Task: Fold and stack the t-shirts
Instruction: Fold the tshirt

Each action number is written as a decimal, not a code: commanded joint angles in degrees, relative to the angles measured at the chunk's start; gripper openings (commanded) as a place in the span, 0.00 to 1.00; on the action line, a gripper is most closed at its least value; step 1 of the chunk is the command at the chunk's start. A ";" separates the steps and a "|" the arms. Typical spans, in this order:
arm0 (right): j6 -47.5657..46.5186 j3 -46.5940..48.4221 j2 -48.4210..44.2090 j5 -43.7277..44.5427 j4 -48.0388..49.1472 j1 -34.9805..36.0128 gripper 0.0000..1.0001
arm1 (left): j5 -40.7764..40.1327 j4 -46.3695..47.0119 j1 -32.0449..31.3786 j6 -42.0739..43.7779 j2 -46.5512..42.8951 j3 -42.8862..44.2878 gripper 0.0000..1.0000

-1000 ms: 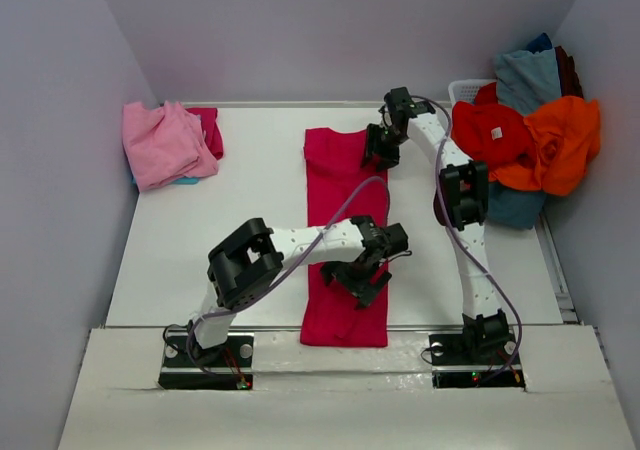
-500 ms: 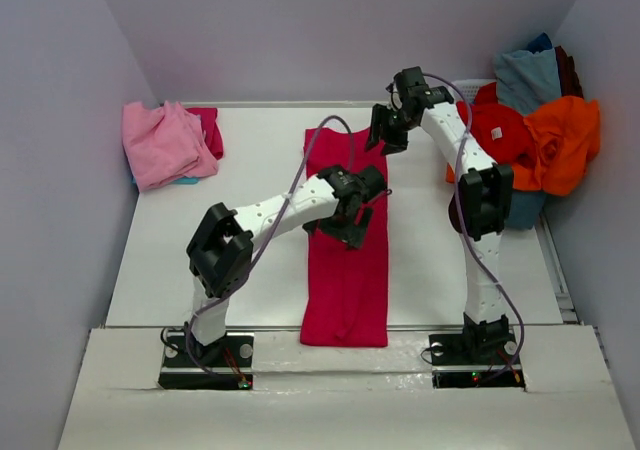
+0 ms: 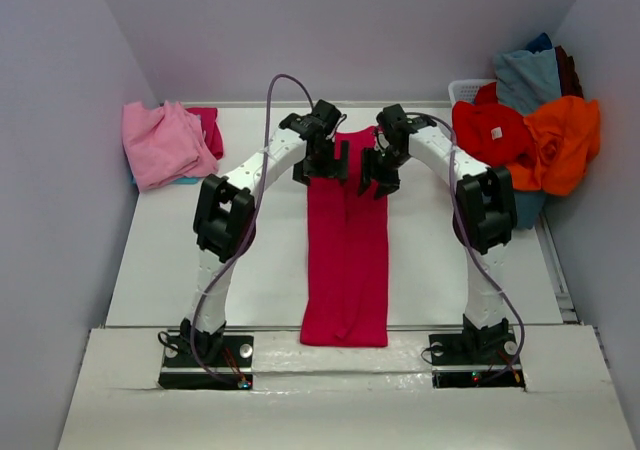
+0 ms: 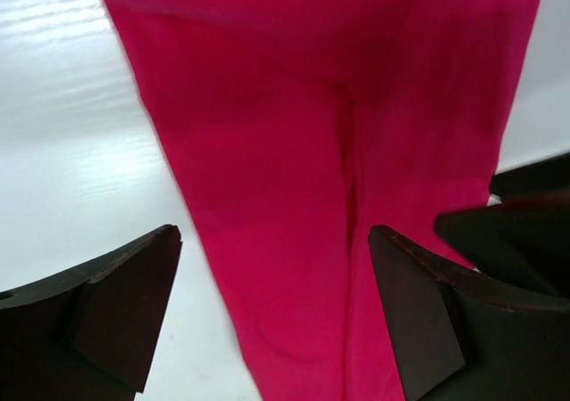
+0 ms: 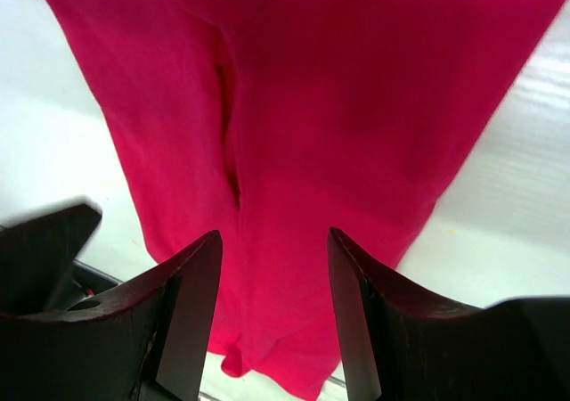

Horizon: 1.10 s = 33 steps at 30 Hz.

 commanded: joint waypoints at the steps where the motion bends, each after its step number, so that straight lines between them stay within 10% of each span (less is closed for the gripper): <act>1: 0.20 -2.94 -6.65 -0.52 2.98 -0.43 0.56 | 13.40 9.28 4.12 -0.17 1.97 -0.20 0.99; 16: 0.63 -12.26 -7.54 -1.57 7.64 -0.43 0.49 | 19.21 21.60 10.20 -2.98 5.23 -1.87 0.99; 27: 0.02 -13.23 -7.19 -0.95 7.47 -0.43 0.48 | 29.50 42.69 18.72 -8.70 -7.15 -29.80 0.85; 33: 0.02 -11.38 -5.96 -0.95 6.50 -0.43 0.48 | 35.82 48.14 19.25 -8.08 -6.64 -30.26 0.83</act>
